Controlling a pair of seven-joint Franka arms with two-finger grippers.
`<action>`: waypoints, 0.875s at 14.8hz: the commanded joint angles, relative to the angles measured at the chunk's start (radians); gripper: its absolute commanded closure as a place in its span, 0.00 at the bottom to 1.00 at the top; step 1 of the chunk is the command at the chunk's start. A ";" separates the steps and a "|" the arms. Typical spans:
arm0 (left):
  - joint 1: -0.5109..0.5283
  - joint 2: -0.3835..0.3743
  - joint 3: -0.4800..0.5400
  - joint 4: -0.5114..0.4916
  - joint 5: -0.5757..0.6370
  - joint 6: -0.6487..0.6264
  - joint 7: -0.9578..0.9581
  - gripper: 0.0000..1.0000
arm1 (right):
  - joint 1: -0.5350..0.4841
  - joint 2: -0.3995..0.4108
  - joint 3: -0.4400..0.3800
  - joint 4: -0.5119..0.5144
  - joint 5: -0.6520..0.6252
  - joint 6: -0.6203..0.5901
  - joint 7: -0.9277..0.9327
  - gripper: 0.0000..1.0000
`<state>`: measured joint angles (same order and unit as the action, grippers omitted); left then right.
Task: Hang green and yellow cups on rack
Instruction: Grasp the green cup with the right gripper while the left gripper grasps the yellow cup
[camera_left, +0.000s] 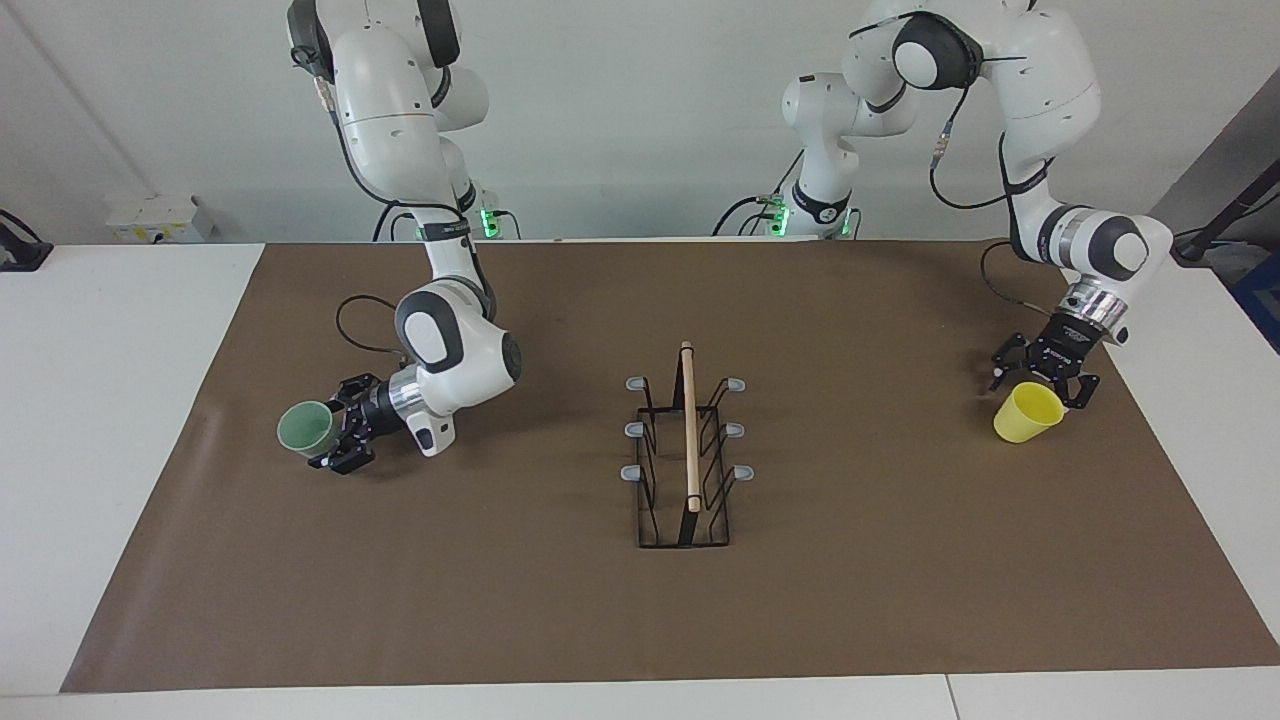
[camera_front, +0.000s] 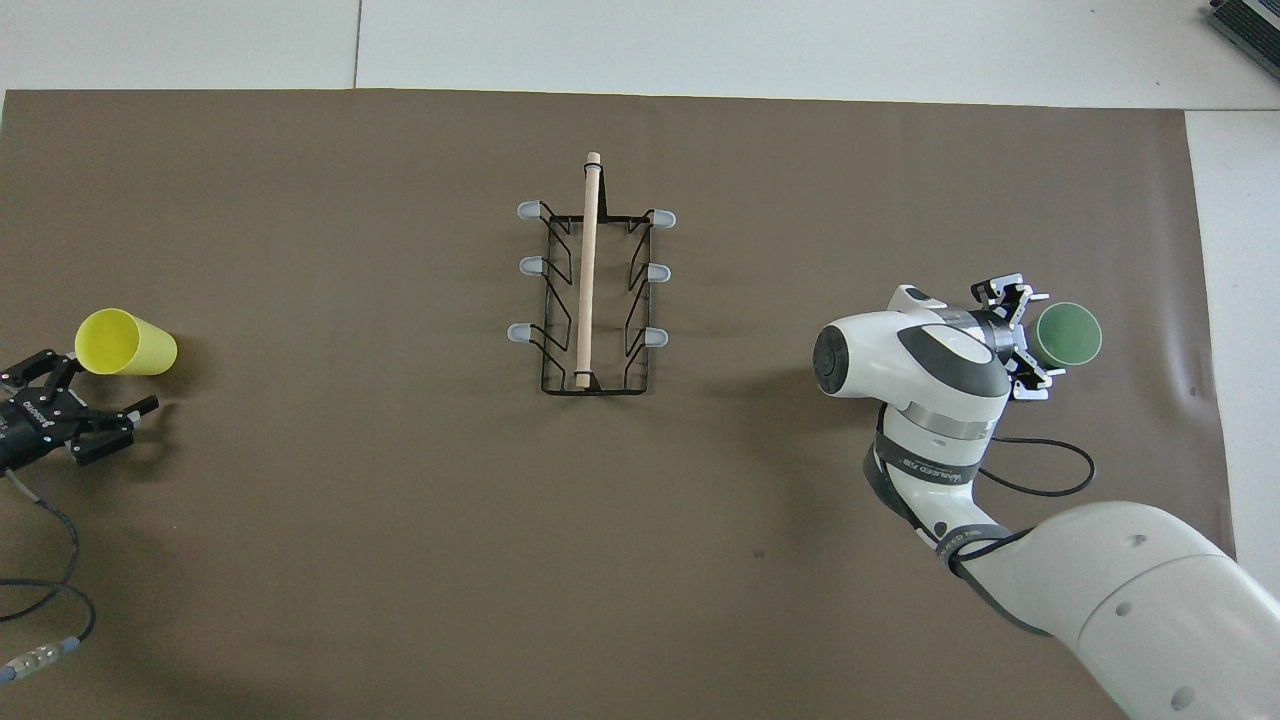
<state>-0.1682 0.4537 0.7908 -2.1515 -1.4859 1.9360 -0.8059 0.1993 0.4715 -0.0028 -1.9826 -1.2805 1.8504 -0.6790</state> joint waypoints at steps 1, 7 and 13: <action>-0.033 -0.038 -0.001 -0.042 -0.036 0.041 -0.001 0.00 | -0.015 -0.022 0.007 -0.042 -0.043 0.024 0.029 0.00; -0.054 -0.038 -0.025 -0.044 -0.114 0.103 -0.003 0.00 | -0.008 -0.024 0.007 -0.044 -0.043 0.003 0.041 1.00; -0.053 -0.046 -0.061 -0.028 -0.152 0.123 -0.003 0.00 | 0.034 -0.037 0.020 0.082 0.143 -0.108 0.032 1.00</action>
<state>-0.2072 0.4432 0.7244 -2.1610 -1.6229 2.0361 -0.8058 0.2281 0.4546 0.0059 -1.9350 -1.2072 1.7703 -0.6430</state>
